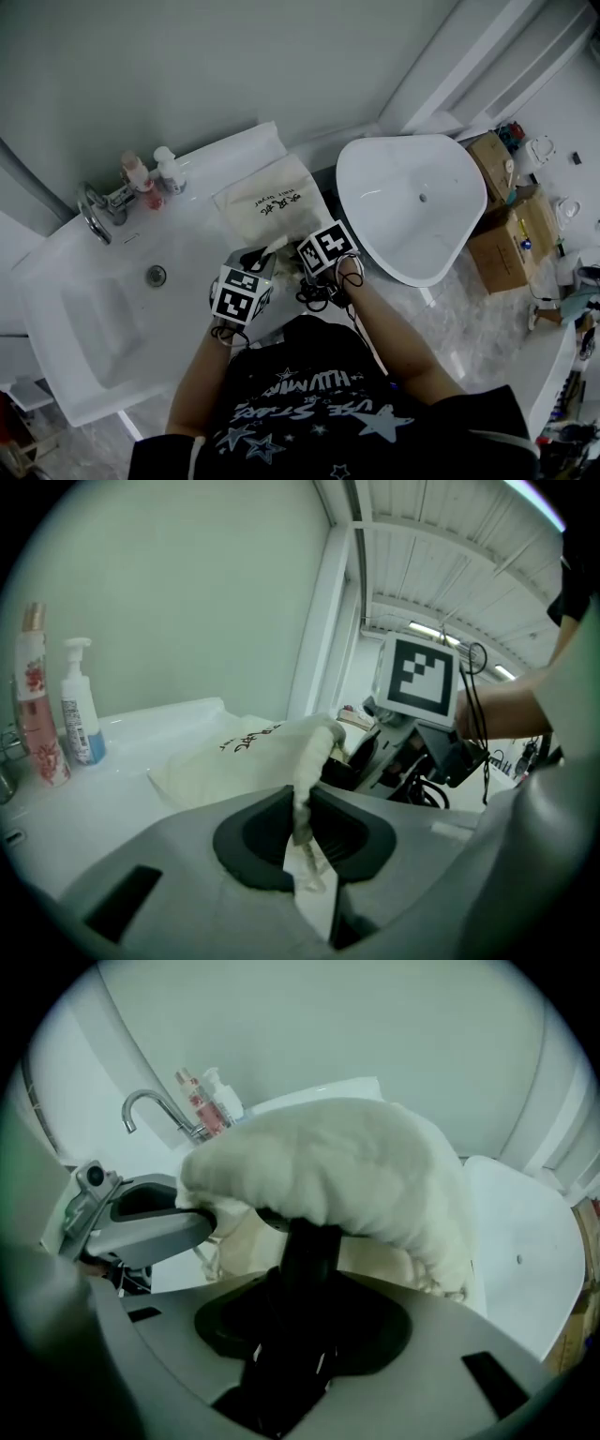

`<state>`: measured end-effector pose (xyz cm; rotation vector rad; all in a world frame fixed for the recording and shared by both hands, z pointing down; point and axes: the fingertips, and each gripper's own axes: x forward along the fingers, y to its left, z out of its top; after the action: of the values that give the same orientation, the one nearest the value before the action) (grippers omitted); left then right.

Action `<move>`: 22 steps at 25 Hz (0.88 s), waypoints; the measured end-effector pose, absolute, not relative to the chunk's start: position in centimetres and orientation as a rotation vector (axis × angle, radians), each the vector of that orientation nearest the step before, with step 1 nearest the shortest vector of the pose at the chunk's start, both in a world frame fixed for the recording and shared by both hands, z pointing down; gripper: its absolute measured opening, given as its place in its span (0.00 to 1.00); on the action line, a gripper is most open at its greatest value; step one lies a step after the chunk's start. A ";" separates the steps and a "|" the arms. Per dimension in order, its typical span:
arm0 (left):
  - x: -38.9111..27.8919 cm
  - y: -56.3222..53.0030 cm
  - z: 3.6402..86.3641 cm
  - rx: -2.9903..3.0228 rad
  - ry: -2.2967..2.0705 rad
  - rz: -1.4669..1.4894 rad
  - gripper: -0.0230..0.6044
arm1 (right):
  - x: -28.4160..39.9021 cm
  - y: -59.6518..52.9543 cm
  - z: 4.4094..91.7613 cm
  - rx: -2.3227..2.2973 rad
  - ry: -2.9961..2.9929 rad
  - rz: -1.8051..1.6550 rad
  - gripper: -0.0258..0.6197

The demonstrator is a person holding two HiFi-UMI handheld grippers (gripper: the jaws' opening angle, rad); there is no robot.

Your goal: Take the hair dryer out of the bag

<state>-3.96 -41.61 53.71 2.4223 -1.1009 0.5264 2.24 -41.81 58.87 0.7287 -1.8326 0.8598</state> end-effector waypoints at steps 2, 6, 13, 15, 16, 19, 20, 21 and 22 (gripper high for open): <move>-4.0 -41.4 53.7 2.429 -1.098 0.530 0.12 | 2.4 -40.6 58.5 0.729 -1.831 0.870 0.30; -4.4 -41.1 53.8 2.421 -1.087 0.510 0.12 | 2.4 -38.2 58.0 0.757 -1.841 0.896 0.30; -3.8 -39.3 53.0 2.448 -0.999 0.466 0.12 | 2.7 -34.4 57.9 0.770 -1.869 0.907 0.30; -3.9 -39.0 53.1 2.442 -0.998 0.458 0.12 | 2.9 -33.8 57.9 0.765 -1.850 0.860 0.30; -4.0 -38.8 53.1 2.436 -0.997 0.452 0.12 | 3.0 -33.5 57.9 0.765 -1.844 0.847 0.30; -4.2 -38.4 53.0 2.425 -0.992 0.429 0.12 | 2.9 -32.3 57.5 0.763 -1.862 0.852 0.30; -4.2 -38.4 52.9 2.425 -0.994 0.426 0.12 | 2.8 -31.9 57.4 0.754 -1.876 0.856 0.30; -4.2 -38.4 52.8 2.426 -0.997 0.426 0.12 | 2.7 -31.5 57.3 0.737 -1.890 0.856 0.30; -4.2 -38.3 52.8 2.428 -1.001 0.431 0.12 | 2.7 -31.1 57.4 0.714 -1.902 0.853 0.30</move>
<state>-4.21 -38.31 52.76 2.4284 -1.0008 0.4307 2.68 -31.14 57.39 0.7140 -1.9022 0.8530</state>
